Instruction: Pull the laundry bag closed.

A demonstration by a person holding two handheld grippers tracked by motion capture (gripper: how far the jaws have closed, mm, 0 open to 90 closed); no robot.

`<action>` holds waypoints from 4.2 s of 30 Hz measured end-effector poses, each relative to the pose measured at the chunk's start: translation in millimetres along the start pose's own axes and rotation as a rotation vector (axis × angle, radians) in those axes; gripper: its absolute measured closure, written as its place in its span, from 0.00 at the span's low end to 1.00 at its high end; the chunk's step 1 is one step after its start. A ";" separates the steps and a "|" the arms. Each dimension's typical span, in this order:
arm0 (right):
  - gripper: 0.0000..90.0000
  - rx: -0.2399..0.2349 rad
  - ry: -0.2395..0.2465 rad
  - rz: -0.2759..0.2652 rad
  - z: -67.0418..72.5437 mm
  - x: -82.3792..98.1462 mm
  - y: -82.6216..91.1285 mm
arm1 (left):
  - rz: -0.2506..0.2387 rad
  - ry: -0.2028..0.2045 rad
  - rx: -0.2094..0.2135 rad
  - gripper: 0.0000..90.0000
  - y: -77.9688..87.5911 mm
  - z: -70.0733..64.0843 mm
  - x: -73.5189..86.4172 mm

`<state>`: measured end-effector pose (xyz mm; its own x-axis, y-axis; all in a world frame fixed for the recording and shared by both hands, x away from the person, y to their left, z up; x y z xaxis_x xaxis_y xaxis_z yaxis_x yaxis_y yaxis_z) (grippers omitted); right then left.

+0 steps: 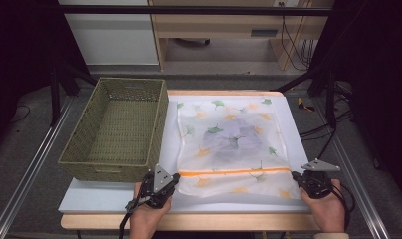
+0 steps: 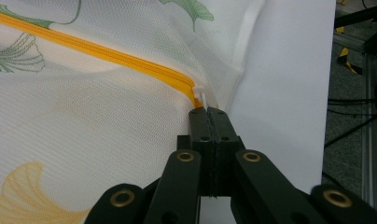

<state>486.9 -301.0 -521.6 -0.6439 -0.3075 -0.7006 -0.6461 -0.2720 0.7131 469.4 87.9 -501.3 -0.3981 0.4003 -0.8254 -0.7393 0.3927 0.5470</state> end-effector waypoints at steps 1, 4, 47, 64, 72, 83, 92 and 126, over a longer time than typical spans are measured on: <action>1.00 0.003 0.000 0.000 -0.3 -0.1 0.0 | 0.001 -0.002 -0.003 0.99 0.0 0.5 0.3; 1.00 0.009 -0.006 0.009 -1.9 2.3 0.0 | 0.007 -0.002 -0.002 0.99 -0.7 0.7 2.0; 1.00 -0.014 -0.005 0.011 -3.4 7.7 -0.7 | 0.045 -0.043 -0.035 0.98 -10.0 -7.2 15.3; 1.00 -0.029 0.005 0.008 -2.0 10.3 -2.1 | 0.057 -0.027 -0.037 0.98 -12.8 -7.4 20.0; 0.88 -0.040 -0.008 -0.018 -1.5 11.6 -1.0 | 0.044 -0.010 -0.059 0.92 -10.7 -2.4 17.8; 0.69 -0.026 -0.007 -0.074 -2.0 5.1 3.7 | 0.010 -0.003 -0.084 0.79 -7.1 1.0 10.2; 0.46 -0.011 -0.007 -0.116 -0.8 -2.8 4.3 | -0.032 -0.024 -0.078 0.68 -3.3 -6.7 0.4; 0.12 -0.055 -0.074 -0.459 34.5 -94.3 43.2 | -0.217 0.058 0.004 0.17 23.4 -17.8 -55.9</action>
<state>505.5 -252.2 -425.5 -0.3250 -0.0789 -0.9424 -0.8498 -0.4130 0.3276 464.6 60.0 -444.8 -0.2604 0.2579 -0.9304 -0.8092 0.4674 0.3560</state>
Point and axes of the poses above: each handheld gripper's, and its own axes: y roughly backward along the jaws, x roughly out of its underside, z roughly to its left, the point moved 10 cm from there along -y, roughly forward along the jaws, and after that the axes turned 5 degrees about -x, right-handed, at the moved point
